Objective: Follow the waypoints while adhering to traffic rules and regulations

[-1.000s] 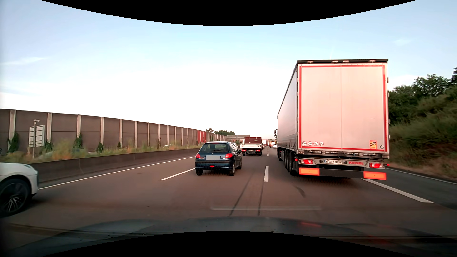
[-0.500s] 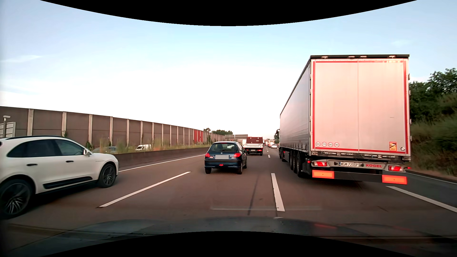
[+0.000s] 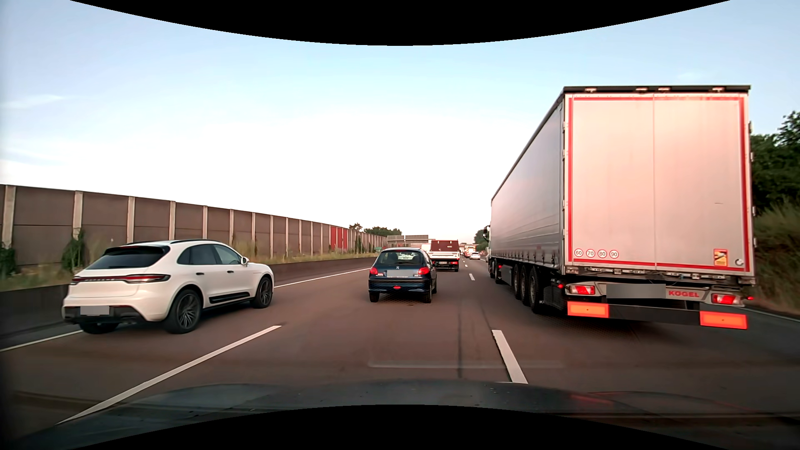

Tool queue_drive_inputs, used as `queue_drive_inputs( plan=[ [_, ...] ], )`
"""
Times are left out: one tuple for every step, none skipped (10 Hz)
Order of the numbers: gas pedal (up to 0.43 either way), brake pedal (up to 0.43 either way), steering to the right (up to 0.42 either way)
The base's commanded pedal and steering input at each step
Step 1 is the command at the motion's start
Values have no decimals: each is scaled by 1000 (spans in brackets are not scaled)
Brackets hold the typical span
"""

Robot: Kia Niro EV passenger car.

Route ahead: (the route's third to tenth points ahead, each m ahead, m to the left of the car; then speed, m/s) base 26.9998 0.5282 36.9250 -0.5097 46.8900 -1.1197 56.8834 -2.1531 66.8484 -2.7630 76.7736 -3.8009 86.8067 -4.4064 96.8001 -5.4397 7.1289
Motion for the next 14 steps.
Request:
queue_drive_inputs(
  plan=[
    [79, 0, 17],
    [79, 0, 17],
    [79, 0, 17],
    [79, 0, 17],
    [79, 0, 17],
    [79, 0, 18],
    [79, 0, 18],
    [79, 0, 18],
    [79, 0, 19],
    [79, 0, 17],
    [79, 0, 15],
    [79, 0, 12],
    [79, 0, 11],
    [79, 0, 10]
  ],
)
